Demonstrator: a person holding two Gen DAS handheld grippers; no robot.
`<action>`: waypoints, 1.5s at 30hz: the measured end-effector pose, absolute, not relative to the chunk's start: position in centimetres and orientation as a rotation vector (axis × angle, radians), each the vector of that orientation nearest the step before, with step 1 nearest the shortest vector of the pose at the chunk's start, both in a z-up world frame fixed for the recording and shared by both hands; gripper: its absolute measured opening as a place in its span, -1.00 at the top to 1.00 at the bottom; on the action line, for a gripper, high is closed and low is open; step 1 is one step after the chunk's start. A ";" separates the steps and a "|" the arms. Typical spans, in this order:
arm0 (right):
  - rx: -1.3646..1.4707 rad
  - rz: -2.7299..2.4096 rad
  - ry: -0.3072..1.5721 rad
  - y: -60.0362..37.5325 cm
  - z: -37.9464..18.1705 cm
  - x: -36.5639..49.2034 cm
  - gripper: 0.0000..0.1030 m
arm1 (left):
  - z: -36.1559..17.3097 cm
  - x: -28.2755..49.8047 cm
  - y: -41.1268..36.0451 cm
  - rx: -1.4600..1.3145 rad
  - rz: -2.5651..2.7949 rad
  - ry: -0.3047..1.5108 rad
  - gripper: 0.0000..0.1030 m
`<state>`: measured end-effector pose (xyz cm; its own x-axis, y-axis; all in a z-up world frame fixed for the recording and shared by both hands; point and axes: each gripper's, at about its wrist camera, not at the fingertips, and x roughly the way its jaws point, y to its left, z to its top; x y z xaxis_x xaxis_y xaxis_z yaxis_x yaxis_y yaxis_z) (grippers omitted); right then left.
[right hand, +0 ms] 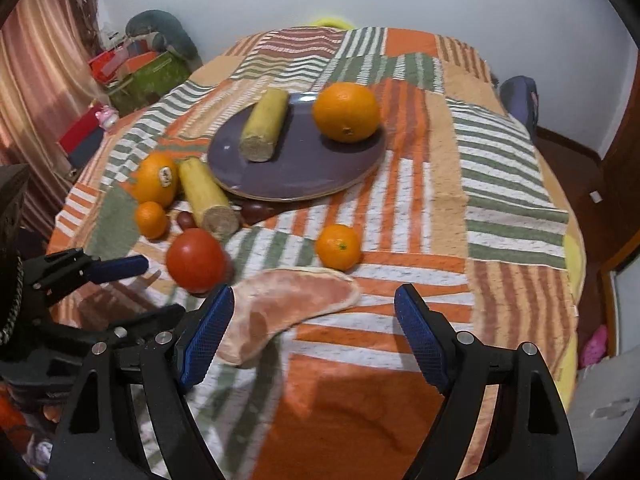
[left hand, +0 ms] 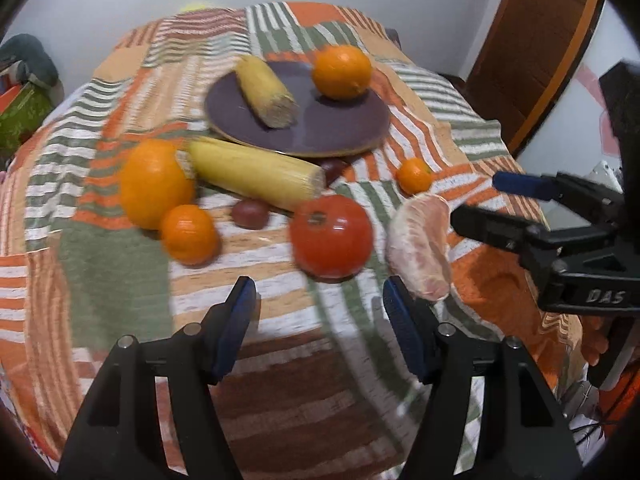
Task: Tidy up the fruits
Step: 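Move the left tool to the red tomato while the right tool approaches the peeled pomelo segment, then grasp and lift the tomato with the left tool while the right tool grasps the pomelo segment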
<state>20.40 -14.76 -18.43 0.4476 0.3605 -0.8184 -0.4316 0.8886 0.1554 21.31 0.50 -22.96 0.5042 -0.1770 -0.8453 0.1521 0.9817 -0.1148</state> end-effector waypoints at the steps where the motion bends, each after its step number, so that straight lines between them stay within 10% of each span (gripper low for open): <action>1: -0.083 0.490 0.995 -14.3 -18.6 20.4 -0.62 | -22.6 21.0 1.3 -0.034 -0.186 1.012 -0.28; 40: -0.078 0.423 1.060 -16.4 -22.8 21.2 -0.31 | -24.7 24.7 -1.2 -0.040 -0.200 1.036 -0.27; 45: -0.052 0.418 1.055 -17.3 -22.4 21.1 0.20 | -25.1 25.0 -1.3 -0.070 -0.205 1.048 0.01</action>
